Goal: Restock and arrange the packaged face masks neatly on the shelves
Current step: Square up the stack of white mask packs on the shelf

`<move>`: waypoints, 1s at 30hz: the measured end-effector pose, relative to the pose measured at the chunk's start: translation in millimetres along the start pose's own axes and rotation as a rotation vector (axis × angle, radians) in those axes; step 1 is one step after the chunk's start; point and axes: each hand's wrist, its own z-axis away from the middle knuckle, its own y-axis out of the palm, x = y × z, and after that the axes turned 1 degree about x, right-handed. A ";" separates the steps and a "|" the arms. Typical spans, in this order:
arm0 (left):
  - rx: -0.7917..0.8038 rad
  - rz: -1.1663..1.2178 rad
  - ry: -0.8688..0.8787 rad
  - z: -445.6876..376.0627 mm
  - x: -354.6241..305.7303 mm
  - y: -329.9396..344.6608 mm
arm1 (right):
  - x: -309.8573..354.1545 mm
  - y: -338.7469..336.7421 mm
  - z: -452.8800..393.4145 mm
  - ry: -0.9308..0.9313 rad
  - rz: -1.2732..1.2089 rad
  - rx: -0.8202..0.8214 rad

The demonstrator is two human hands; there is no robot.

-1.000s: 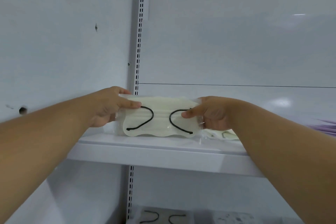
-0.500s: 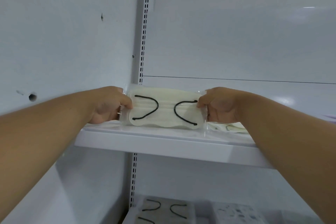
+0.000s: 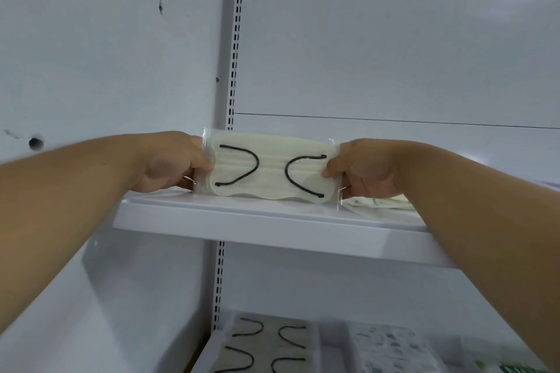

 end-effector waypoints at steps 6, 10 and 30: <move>-0.013 0.047 0.006 2.7 -1.0 1.5 | -1.3 -2.1 1.6 -0.037 0.033 -0.050; -0.068 0.015 0.026 1.3 0.8 3.9 | 1.1 1.5 6.1 -0.045 0.052 -0.036; -0.058 -0.482 0.082 -51.2 -43.0 -6.3 | 44.1 4.8 -23.3 0.029 0.750 -0.286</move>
